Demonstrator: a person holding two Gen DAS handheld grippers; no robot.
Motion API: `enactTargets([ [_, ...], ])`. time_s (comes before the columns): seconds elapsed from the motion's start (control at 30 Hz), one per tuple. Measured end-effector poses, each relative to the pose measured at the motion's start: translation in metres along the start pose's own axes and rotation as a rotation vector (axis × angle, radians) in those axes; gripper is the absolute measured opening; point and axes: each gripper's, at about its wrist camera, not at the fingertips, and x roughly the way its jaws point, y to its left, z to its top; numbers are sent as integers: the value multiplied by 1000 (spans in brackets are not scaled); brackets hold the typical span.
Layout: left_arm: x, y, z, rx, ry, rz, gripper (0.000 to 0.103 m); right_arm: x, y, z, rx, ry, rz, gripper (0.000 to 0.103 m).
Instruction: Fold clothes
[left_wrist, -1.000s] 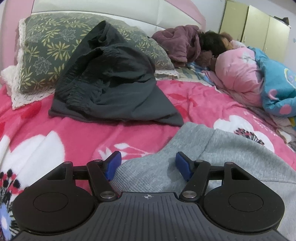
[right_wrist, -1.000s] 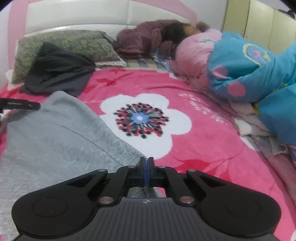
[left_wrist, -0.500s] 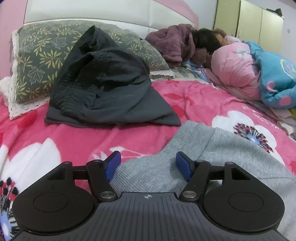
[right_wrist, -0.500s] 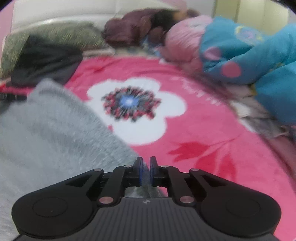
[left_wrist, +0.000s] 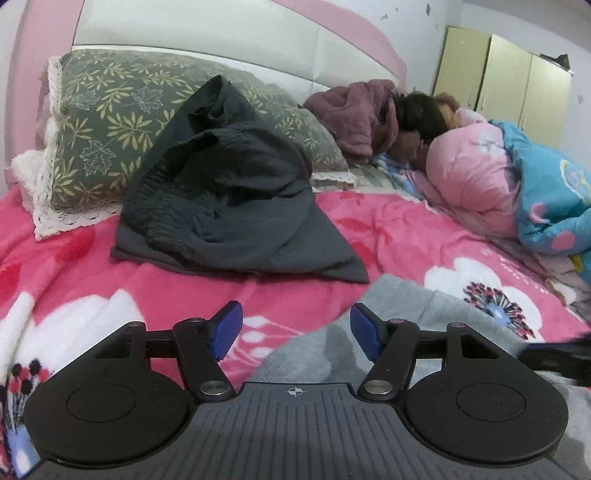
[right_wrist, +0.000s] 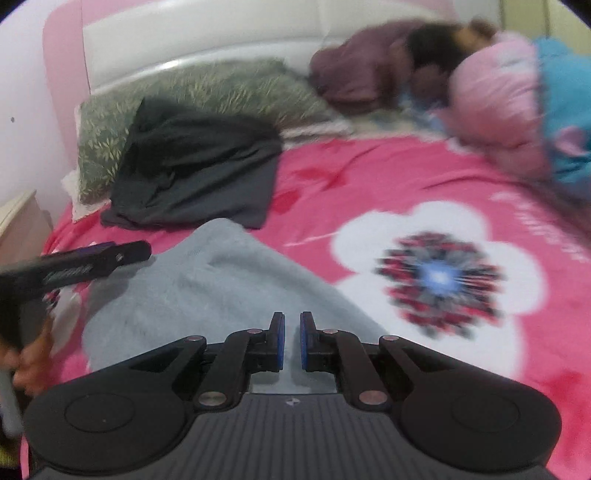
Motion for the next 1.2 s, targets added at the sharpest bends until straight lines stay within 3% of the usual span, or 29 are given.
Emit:
enactTargets([
  [0.23,-16,-1,5,-28,-62,-79,65,33,-18,31,245,-3,36,8],
  [0.4,-23,-32,10,-11,12,-260,64,-84,-51,13,302,-144,-15,9],
  [0.63,-20,-97,-13,275,118,-326,64,-264,-77,-73,238,-200,-285,9],
  [0.73,-6,-103,-23,310,176,-275,64,-305,-77,-122,192,-155,-407,9],
  [0.9,5,-105,-29,337,191,-227,63,-306,-64,-189,120,-59,-493,12],
  [1.03,7,-112,-35,387,175,-192,63,-318,-69,-221,133,-61,-572,12],
  [1.2,6,-115,-39,420,163,-177,64,-333,-74,-261,148,-64,-671,21],
])
